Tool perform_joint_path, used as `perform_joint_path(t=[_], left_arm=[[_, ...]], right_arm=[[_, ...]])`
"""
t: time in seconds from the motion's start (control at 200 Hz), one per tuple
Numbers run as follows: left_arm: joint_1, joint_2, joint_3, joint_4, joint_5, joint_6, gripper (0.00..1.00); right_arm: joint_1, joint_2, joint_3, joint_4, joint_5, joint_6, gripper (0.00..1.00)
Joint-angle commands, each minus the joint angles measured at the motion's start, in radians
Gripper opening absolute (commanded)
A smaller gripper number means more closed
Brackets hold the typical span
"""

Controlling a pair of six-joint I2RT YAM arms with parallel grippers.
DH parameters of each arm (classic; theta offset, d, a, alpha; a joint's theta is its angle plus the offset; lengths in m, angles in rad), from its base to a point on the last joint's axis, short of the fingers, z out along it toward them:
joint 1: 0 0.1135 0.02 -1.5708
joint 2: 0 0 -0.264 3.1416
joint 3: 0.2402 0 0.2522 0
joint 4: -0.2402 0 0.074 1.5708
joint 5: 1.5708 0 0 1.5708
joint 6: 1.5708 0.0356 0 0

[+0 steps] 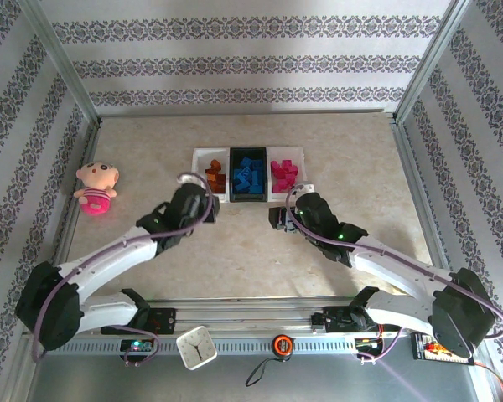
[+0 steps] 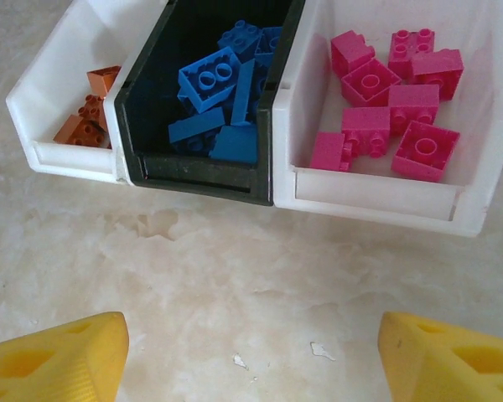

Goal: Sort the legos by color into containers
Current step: Place the lego in the container, then reset both arms

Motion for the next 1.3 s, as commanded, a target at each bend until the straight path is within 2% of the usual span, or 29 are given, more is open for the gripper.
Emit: perform_joint_path(t=[0.0, 0.155, 0.315, 0.35, 0.485, 0.63, 0.68, 0.69, 0.705, 0.715, 0.894, 1.024, 1.104, 1.294], left_arm=[[0.1, 0.114, 0.078, 0.04, 0.07, 0.064, 0.34], [0.174, 0.318, 0.223, 0.069, 0.114, 0.07, 0.33], [0.202, 0.459, 0.331, 0.047, 0.12, 0.062, 0.33], [0.204, 0.477, 0.344, 0.046, 0.118, 0.061, 0.38], [0.206, 0.485, 0.376, 0.041, 0.133, 0.057, 0.66], [0.207, 0.41, 0.377, 0.039, 0.146, 0.055, 0.78], [0.207, 0.373, 0.371, 0.038, 0.154, 0.053, 0.83], [0.206, 0.365, 0.37, 0.038, 0.156, 0.052, 0.86], [0.207, 0.353, 0.367, 0.039, 0.157, 0.051, 0.98], [0.207, 0.344, 0.365, 0.04, 0.158, 0.05, 1.0], [0.207, 0.157, 0.249, 0.122, 0.185, 0.052, 0.99], [0.206, 0.031, 0.102, 0.226, 0.052, 0.116, 0.99], [0.206, -0.012, 0.026, 0.282, -0.02, 0.192, 0.99], [0.242, -0.015, -0.115, 0.444, -0.065, 0.415, 0.99]], right_arm=[[-0.01, -0.023, -0.03, -0.002, 0.021, 0.018, 0.78], [-0.017, -0.034, -0.046, -0.005, 0.018, 0.021, 0.79], [-0.027, -0.064, -0.057, -0.011, 0.018, 0.02, 0.79], [-0.029, -0.069, -0.058, -0.013, 0.018, 0.02, 0.79], [-0.039, -0.093, -0.06, -0.023, 0.019, 0.016, 0.82], [-0.051, -0.118, -0.056, -0.033, 0.032, 0.017, 0.86], [-0.053, -0.13, -0.053, -0.042, 0.044, 0.016, 0.93], [-0.053, -0.132, -0.051, -0.043, 0.046, 0.015, 0.94], [-0.054, -0.136, -0.051, -0.045, 0.05, 0.014, 0.96], [-0.055, -0.14, -0.051, -0.045, 0.052, 0.011, 0.97], [-0.056, -0.209, -0.053, -0.059, 0.149, -0.045, 0.98], [-0.056, -0.255, -0.084, -0.033, 0.258, -0.06, 0.98], [-0.058, -0.265, -0.095, -0.031, 0.329, -0.046, 0.98], [-0.07, -0.269, -0.121, 0.008, 0.421, -0.052, 0.98]])
